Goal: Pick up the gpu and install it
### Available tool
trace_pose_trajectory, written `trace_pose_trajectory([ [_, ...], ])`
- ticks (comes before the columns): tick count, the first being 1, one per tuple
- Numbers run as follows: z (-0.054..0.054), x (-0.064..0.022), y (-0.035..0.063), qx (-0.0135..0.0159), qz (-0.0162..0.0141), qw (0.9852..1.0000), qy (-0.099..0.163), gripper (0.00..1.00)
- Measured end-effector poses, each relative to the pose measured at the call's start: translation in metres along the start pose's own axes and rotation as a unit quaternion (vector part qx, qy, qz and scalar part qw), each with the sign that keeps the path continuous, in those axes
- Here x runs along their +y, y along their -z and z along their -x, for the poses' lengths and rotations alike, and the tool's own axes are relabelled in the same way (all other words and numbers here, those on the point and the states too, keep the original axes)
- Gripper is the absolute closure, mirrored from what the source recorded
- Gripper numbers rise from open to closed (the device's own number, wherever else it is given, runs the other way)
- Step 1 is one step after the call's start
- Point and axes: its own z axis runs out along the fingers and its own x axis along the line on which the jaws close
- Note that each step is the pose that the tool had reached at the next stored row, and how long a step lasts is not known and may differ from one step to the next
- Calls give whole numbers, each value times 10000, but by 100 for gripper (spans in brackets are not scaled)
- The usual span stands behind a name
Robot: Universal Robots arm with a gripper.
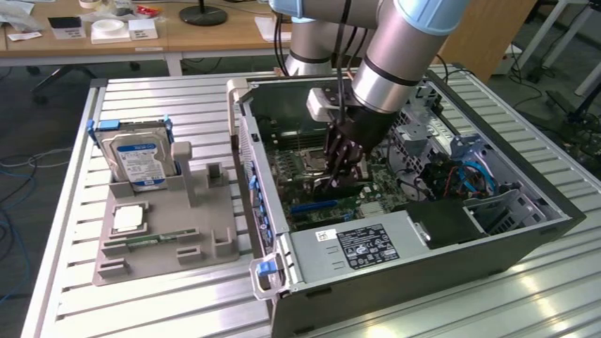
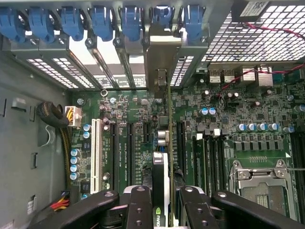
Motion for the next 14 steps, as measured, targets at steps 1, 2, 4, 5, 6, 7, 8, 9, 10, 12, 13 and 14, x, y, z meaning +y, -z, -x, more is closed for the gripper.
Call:
trace_pose_trajectory([
  [1, 0, 6, -3, -1, 0, 10000, 0, 73],
  [2, 0, 11, -5, -1, 0, 10000, 0, 73],
  [4, -1, 20, -10, -1, -1, 10000, 0, 73],
  [5, -1, 24, -14, -1, 0, 10000, 0, 73],
  [6, -1, 28, -16, -1, -1, 10000, 0, 73],
  [7, -1, 32, -18, 0, 0, 10000, 0, 73],
  [8, -2, 37, -21, -1, 0, 10000, 0, 73],
  [9, -2, 40, -26, -2, -1, 10000, 1, 73],
  [10, -1, 42, -33, -3, -1, 10000, 1, 73],
  [12, -2, 45, -52, -1, -1, 10000, 0, 73],
  [13, -2, 44, -65, -1, -1, 10000, 1, 73],
  [14, -2, 44, -76, -1, -1, 10000, 1, 73],
])
